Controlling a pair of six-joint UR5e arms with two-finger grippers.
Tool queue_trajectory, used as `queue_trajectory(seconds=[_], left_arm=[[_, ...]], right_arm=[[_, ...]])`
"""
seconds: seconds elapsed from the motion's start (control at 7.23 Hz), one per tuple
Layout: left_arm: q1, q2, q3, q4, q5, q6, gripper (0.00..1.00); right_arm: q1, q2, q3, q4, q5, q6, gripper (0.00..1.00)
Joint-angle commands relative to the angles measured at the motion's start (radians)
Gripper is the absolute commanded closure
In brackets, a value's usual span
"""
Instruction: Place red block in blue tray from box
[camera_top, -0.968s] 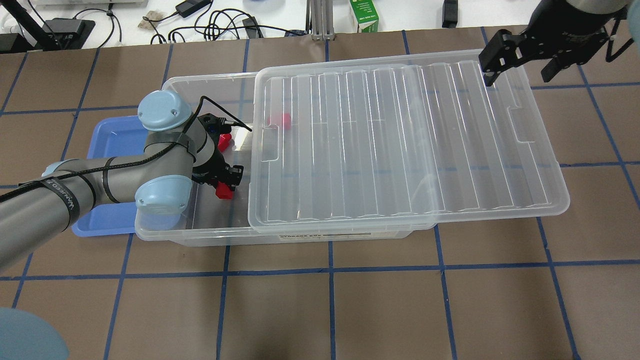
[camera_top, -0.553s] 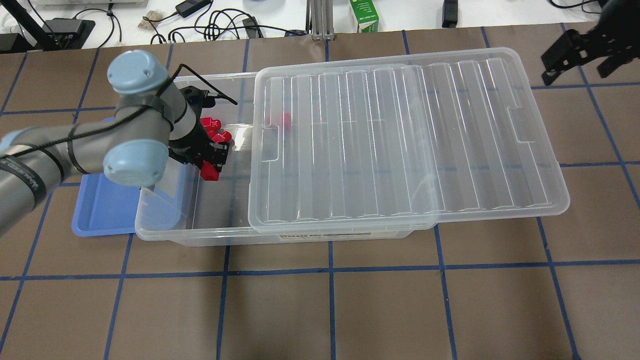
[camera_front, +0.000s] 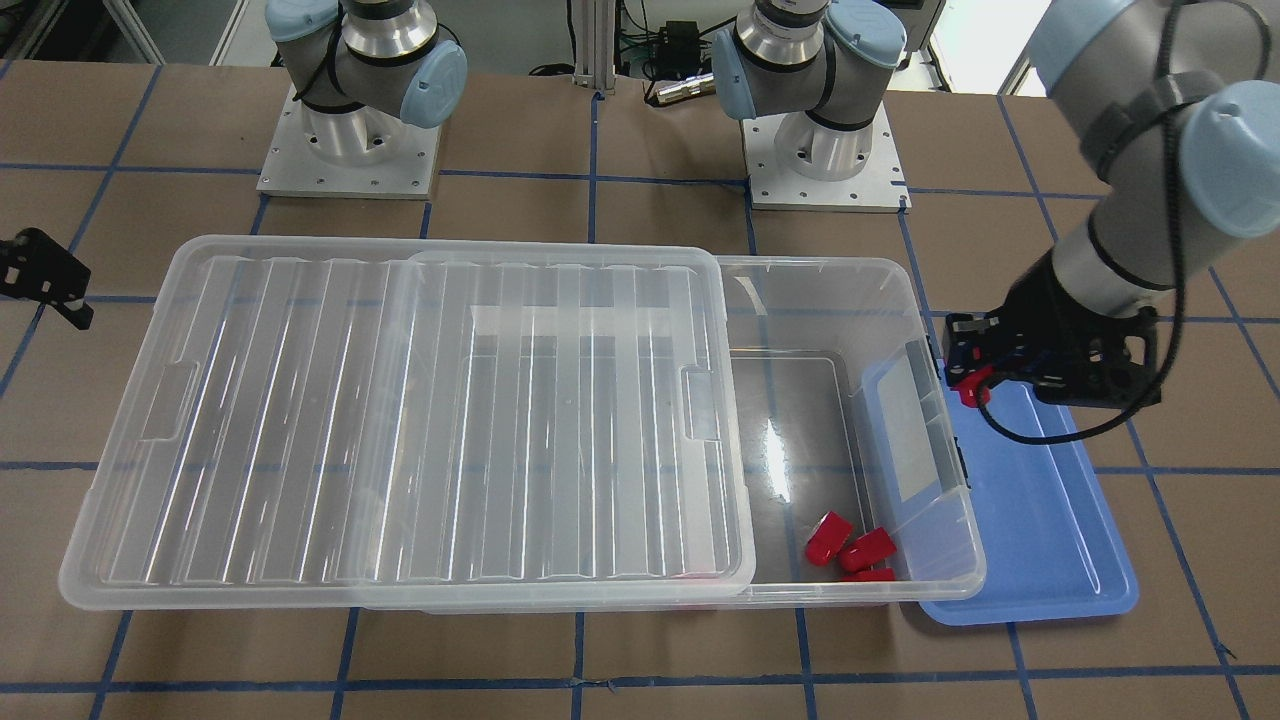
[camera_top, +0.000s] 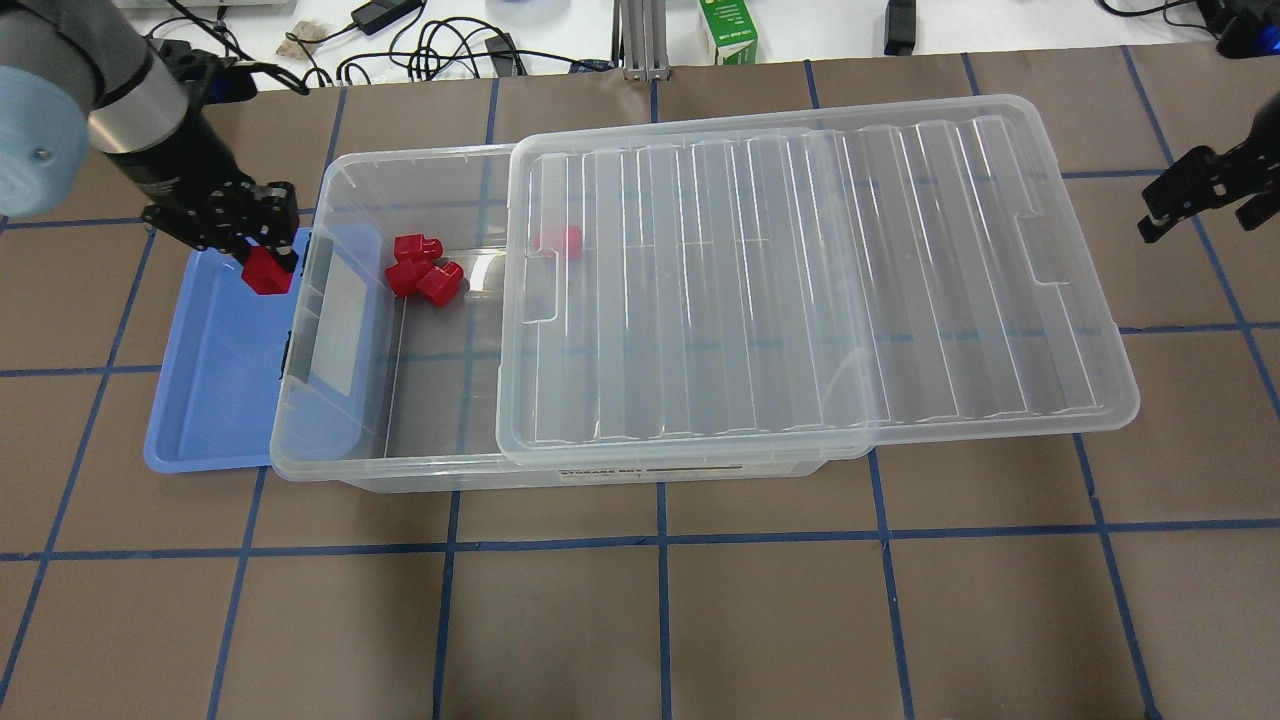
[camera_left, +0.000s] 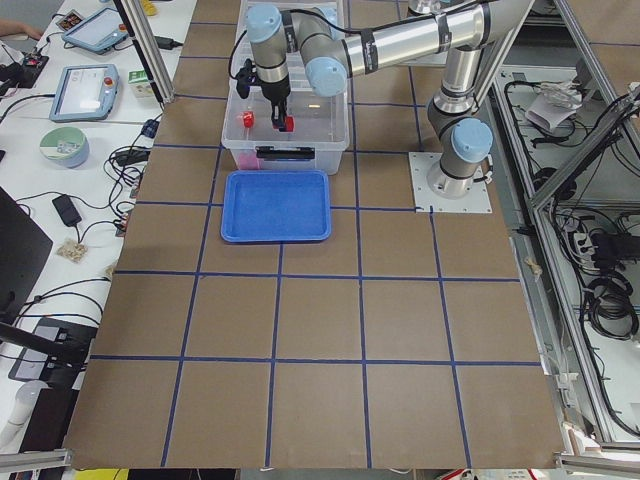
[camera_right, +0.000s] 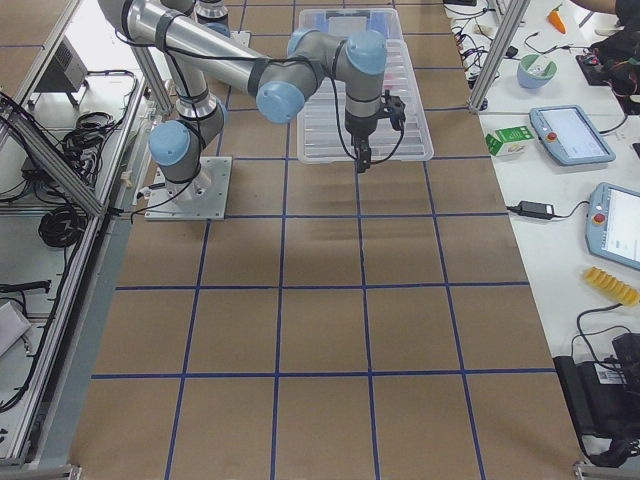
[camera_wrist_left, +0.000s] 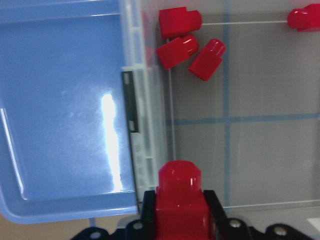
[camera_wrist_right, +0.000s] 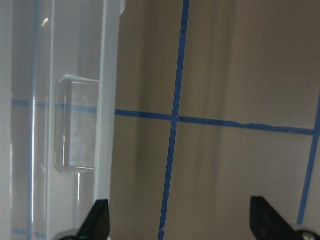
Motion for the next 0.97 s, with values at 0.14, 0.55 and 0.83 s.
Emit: queue_trajectory(seconds=[0.14,0.55,0.83], left_arm=[[0.154,-0.100,-0.157,0.281,0.000,0.199,0.93],[0.184,-0.203,-0.262,0.508,-0.005,0.230,0.86],[0.184,-0.209,-0.261,0.513,-0.008,0.196,0.27]], right_arm=[[-0.002,0.069,0.092,-0.152,-0.010,-0.004,0.00],[0.012,0.062,0.096,-0.144,-0.004,0.011,0.00],[0.059,0.052,0.094,-0.146,0.004,0.051,0.00]])
